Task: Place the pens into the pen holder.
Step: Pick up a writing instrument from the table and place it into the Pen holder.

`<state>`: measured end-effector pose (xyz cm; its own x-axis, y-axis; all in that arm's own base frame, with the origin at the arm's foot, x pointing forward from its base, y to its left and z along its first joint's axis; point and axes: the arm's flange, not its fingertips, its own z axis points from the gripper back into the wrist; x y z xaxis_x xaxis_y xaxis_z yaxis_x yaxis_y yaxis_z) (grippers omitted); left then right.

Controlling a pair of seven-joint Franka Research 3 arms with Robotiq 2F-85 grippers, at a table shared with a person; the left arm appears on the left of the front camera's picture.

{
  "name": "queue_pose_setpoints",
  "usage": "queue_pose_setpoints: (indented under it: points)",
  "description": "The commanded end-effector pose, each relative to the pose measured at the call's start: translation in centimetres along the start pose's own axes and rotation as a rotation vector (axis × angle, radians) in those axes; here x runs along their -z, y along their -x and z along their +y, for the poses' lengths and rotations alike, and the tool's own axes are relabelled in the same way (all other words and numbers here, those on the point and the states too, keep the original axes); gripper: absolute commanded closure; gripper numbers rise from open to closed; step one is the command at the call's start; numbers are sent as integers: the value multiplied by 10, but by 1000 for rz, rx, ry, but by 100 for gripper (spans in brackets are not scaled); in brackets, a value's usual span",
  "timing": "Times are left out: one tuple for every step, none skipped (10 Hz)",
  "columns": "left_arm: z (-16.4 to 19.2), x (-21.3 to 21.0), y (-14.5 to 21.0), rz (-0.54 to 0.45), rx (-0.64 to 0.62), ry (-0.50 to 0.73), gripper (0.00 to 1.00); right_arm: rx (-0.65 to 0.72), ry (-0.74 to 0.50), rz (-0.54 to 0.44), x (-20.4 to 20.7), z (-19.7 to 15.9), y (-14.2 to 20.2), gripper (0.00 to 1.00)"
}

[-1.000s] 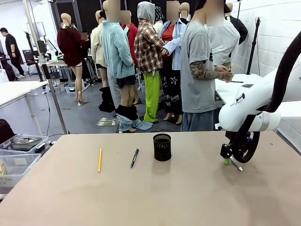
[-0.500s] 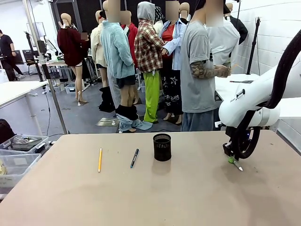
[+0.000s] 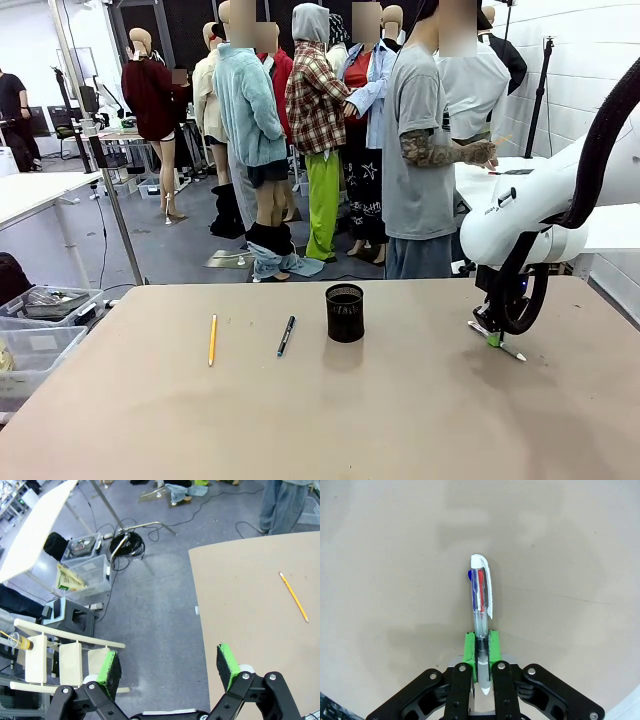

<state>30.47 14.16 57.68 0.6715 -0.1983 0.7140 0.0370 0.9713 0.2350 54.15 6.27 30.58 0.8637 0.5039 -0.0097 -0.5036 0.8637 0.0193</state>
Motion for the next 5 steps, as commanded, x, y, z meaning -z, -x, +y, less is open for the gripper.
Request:
queue_pose_setpoints:
  points:
    - [0,0,-1,-6,1,-7,0,-159,-48,-67,-21,13,9,100]
    - [0,0,-1,-6,1,-7,0,-261,-88,-169,-39,20,17,100]
    - [0,0,-1,-6,1,-7,0,-323,-96,-260,-56,26,19,100]
    - [0,0,-1,-6,1,-7,0,-390,-132,-389,-71,34,16,100]
    - [0,0,-1,-6,1,-7,0,-465,-167,-559,-81,40,10,100]
